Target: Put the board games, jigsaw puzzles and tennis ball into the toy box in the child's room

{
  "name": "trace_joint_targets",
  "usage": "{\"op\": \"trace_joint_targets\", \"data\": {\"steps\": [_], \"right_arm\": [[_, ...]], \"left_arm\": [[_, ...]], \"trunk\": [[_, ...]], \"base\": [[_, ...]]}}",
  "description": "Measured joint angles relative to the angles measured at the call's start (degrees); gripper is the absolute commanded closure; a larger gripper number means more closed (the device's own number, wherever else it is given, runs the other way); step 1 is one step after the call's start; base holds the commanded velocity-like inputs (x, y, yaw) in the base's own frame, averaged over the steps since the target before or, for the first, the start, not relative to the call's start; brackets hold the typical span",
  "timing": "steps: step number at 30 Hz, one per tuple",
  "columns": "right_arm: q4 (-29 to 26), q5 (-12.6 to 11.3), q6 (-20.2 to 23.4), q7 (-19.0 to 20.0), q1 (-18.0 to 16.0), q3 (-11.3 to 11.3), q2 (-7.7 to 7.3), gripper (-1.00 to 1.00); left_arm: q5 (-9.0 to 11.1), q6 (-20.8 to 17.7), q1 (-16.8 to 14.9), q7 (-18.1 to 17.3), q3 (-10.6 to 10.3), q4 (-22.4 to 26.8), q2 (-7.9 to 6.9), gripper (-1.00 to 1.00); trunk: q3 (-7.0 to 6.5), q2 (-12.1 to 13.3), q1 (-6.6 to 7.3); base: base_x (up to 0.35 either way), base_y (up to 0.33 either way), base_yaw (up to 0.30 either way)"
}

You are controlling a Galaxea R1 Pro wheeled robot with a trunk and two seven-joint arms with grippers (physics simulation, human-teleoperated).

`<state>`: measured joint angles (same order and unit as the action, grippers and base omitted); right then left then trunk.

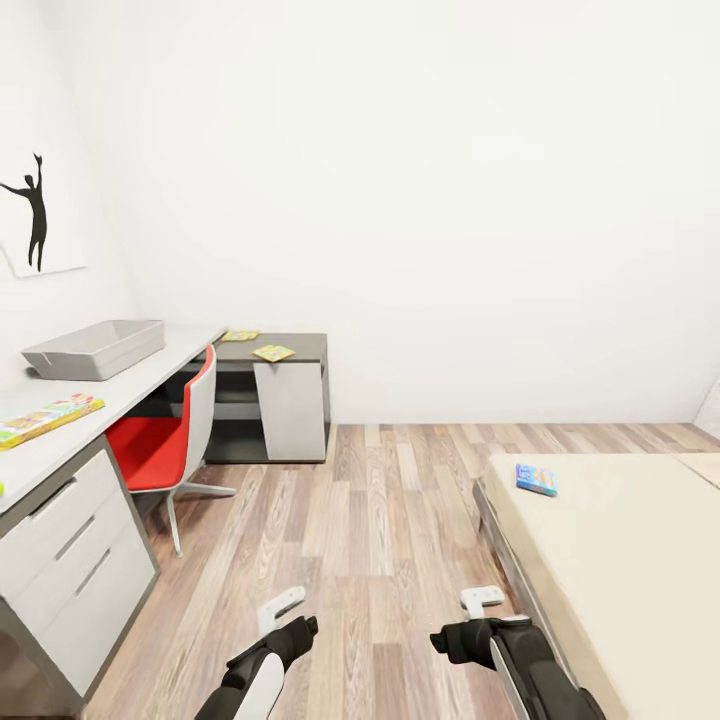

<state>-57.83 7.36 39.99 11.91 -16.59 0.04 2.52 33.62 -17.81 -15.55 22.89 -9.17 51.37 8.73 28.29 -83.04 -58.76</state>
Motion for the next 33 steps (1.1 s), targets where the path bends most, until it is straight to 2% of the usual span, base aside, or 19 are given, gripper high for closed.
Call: {"op": "trace_joint_targets", "data": {"steps": [13, 33], "right_arm": [[0.0, 0.0, 0.0, 0.0, 0.0, 0.2, -0.16, -1.0], [0.3, 0.0, 0.0, 0.0, 0.0, 0.2, -0.16, -1.0]], "left_arm": [[0.0, 0.0, 0.0, 0.0, 0.0, 0.0, 0.01, -1.0], [0.1, 0.1, 0.0, 0.0, 0.0, 0.0, 0.0, -1.0]], "trunk": [[0.0, 0.0, 0.02], [0.0, 0.0, 0.04]], "base": [[-0.28, 0.0, 0.0], [-0.03, 0.0, 0.0]]}}
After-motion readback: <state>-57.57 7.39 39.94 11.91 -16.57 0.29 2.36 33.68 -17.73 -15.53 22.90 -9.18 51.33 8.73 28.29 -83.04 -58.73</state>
